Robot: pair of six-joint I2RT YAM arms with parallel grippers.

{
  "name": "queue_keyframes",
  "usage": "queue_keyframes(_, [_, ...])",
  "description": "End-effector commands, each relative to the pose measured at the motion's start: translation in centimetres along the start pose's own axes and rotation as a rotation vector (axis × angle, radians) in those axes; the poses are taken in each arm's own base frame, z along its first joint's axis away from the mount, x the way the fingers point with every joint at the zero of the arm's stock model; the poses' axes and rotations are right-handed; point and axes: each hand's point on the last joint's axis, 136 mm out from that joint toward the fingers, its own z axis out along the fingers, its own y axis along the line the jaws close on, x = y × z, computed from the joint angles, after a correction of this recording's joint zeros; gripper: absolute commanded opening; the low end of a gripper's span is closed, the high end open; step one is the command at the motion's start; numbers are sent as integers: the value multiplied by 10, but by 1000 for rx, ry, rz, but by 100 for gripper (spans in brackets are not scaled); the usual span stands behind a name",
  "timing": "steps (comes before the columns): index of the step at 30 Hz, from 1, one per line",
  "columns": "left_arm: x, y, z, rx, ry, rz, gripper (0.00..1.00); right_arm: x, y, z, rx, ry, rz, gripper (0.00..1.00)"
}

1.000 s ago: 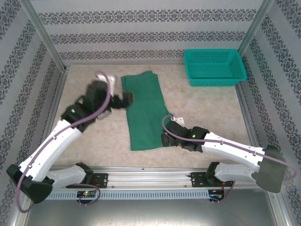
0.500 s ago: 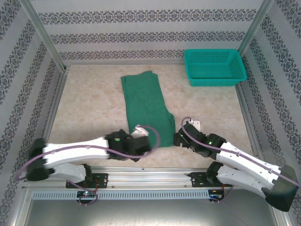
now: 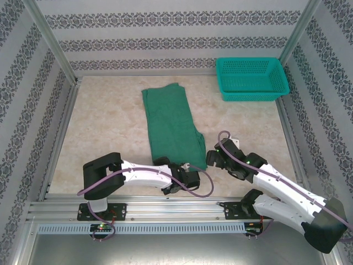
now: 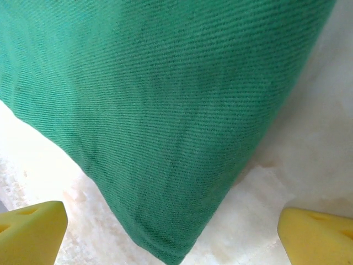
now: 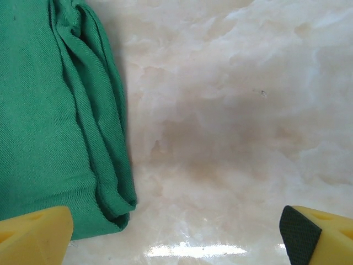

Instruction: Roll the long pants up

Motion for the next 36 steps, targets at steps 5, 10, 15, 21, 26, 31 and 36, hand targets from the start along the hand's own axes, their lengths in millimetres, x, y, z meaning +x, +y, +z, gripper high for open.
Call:
queue_keyframes(5, [-24, 17, 44, 55, 15, -115, 97, -5, 7, 6, -12, 20, 17, 98])
queue_keyframes(10, [-29, 17, 61, 98, 51, -93, 92, -9, 11, 10, -12, 22, 23, 98])
queue_keyframes(15, [-28, 25, 76, 167, 78, -135, 78, -7, 16, 14, -14, 53, 33, 98])
queue_keyframes(21, [-27, 24, 83, 333, 106, -200, 26, -3, 21, 17, -32, 69, 45, 96])
queue_keyframes(26, [-37, 18, 51, 460, 105, -230, 15, -1, 23, 12, -35, 77, 17, 88])
queue_keyframes(31, [-47, 23, 7, 582, 113, -260, 13, -5, 18, 6, -11, 71, -30, 86])
queue_keyframes(36, [-50, 17, -41, 767, 157, -305, 14, -12, 21, 2, -24, 80, -34, 46])
